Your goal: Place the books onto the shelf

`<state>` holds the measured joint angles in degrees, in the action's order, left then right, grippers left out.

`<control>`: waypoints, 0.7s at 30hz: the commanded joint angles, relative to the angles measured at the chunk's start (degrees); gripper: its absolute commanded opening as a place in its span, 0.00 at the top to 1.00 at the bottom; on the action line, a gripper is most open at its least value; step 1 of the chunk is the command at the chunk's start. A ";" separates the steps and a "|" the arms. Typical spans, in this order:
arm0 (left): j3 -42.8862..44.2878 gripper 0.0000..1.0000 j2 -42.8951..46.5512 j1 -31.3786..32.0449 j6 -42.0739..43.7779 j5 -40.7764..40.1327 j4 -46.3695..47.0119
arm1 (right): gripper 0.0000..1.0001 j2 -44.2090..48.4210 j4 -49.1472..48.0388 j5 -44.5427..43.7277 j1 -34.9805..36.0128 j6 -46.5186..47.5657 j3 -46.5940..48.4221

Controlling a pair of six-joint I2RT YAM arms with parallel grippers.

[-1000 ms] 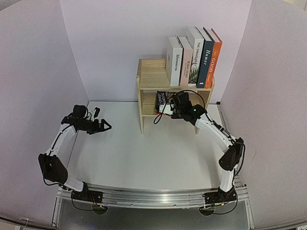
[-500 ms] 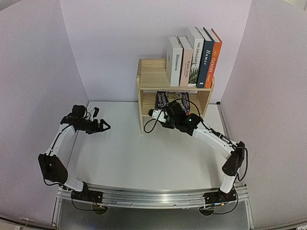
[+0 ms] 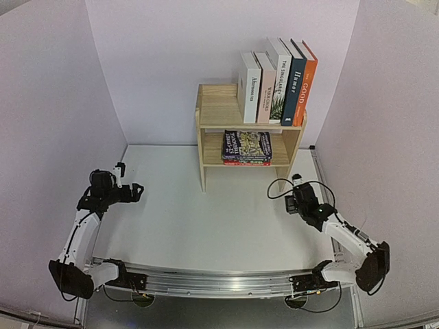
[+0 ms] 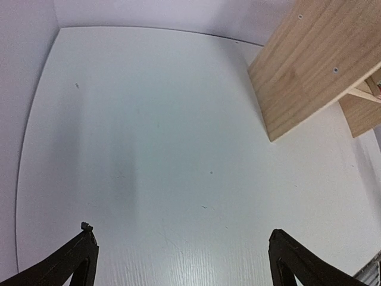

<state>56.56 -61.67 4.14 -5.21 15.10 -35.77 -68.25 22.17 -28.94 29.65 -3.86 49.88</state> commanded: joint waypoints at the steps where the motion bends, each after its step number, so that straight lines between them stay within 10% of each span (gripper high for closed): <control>1: -7.82 0.00 -0.33 -1.25 -6.04 -11.66 14.97 | 0.28 10.78 -6.88 -2.25 -10.99 -14.81 -13.55; 6: -19.32 0.00 -0.69 -3.17 -14.41 -26.89 28.56 | 0.27 16.89 -20.40 1.00 -21.29 -11.62 -26.86; 21: -39.28 0.00 0.65 -8.90 -5.52 -26.42 58.77 | 0.22 6.45 -46.64 1.62 -22.32 -8.41 -34.17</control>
<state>18.63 -62.30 -4.40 -13.48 -10.68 13.24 -60.46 -16.90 -27.42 7.64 -11.91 15.73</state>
